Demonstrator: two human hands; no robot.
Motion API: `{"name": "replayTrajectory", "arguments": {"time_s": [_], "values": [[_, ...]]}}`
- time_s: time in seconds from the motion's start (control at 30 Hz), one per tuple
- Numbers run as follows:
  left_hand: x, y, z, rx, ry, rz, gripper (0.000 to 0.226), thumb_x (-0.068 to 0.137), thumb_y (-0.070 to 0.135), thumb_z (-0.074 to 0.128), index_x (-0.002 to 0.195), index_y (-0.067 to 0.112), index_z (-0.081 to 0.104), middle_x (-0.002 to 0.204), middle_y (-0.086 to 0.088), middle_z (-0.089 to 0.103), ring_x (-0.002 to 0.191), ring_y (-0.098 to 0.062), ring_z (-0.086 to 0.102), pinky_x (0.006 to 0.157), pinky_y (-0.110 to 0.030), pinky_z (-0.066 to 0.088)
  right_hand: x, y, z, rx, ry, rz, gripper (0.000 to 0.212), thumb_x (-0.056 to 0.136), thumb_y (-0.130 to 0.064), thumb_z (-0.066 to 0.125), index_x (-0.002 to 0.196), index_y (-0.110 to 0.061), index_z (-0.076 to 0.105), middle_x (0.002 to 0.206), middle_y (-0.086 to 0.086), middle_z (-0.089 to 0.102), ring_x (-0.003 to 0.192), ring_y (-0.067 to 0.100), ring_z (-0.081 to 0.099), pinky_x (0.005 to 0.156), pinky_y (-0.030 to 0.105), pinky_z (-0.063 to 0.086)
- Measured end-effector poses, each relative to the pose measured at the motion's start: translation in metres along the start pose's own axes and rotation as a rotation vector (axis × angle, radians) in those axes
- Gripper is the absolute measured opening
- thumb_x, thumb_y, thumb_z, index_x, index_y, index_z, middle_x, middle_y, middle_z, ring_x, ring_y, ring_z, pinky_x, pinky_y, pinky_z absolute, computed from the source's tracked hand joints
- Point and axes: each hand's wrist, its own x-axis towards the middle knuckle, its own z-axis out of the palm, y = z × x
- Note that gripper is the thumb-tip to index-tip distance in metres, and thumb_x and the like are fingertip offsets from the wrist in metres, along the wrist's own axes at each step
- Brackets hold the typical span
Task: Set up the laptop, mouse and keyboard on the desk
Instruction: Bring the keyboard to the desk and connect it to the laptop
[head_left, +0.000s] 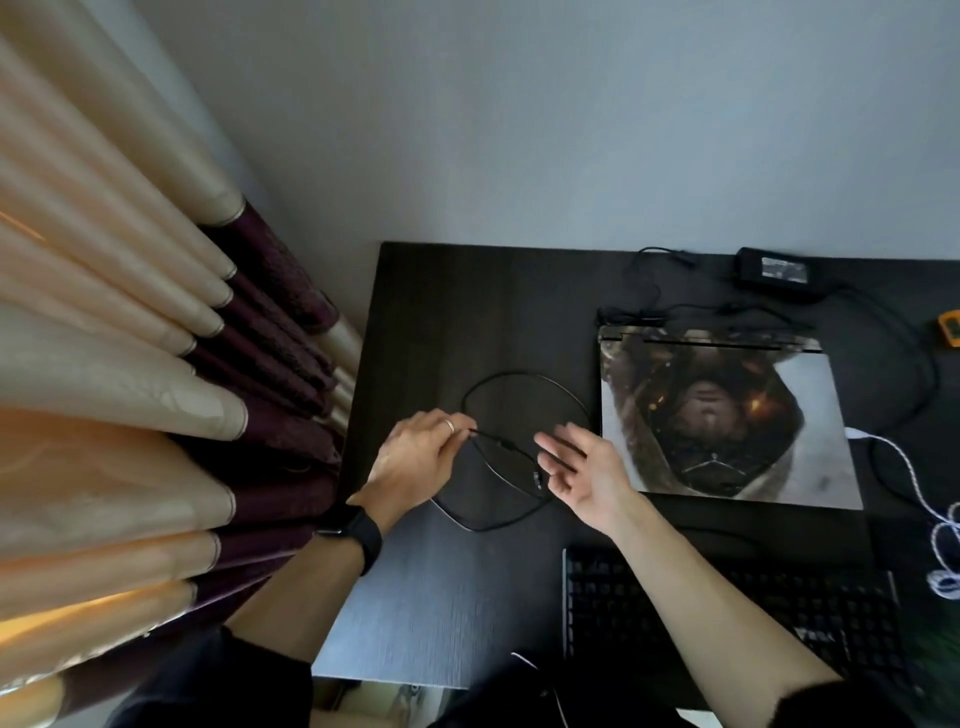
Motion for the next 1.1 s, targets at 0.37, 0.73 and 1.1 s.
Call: {"name": "replayTrajectory", "arguments": {"time_s": [0.37,0.73,1.1], "values": [[-0.006,-0.006,-0.012,-0.152,0.052,-0.039,0.016,0.102,0.03,0.045,0.112,0.035,0.056,0.107,0.011,0.062,0.1,-0.013,0.057,0.084,-0.04,0.052,0.001,0.04,0.001,-0.221,0.023,0.153,0.04,0.101,-0.047,0.05,0.117,-0.012,0.06,0.118,0.012,0.071,0.09,0.026,0.073,0.067,0.033,0.05],[-0.009,-0.024,-0.014,0.269,-0.007,-0.159,0.036,0.1,0.035,0.045,0.133,0.026,0.054,0.13,0.001,0.056,0.121,-0.024,0.05,0.104,-0.042,0.039,-0.014,0.012,0.003,-0.075,0.034,-0.278,0.014,0.089,-0.009,0.073,0.102,-0.004,0.069,0.092,0.015,0.074,0.073,0.015,0.069,0.078,0.029,0.058],[0.002,0.058,0.027,0.174,0.336,0.258,0.033,0.092,0.041,0.051,0.111,0.025,0.074,0.099,0.007,0.068,0.092,-0.019,0.062,0.073,-0.038,0.054,-0.063,0.01,0.011,-0.645,0.03,-0.753,0.015,0.083,-0.012,0.08,0.097,-0.016,0.077,0.085,-0.003,0.078,0.08,0.01,0.074,0.08,0.023,0.057]]}}
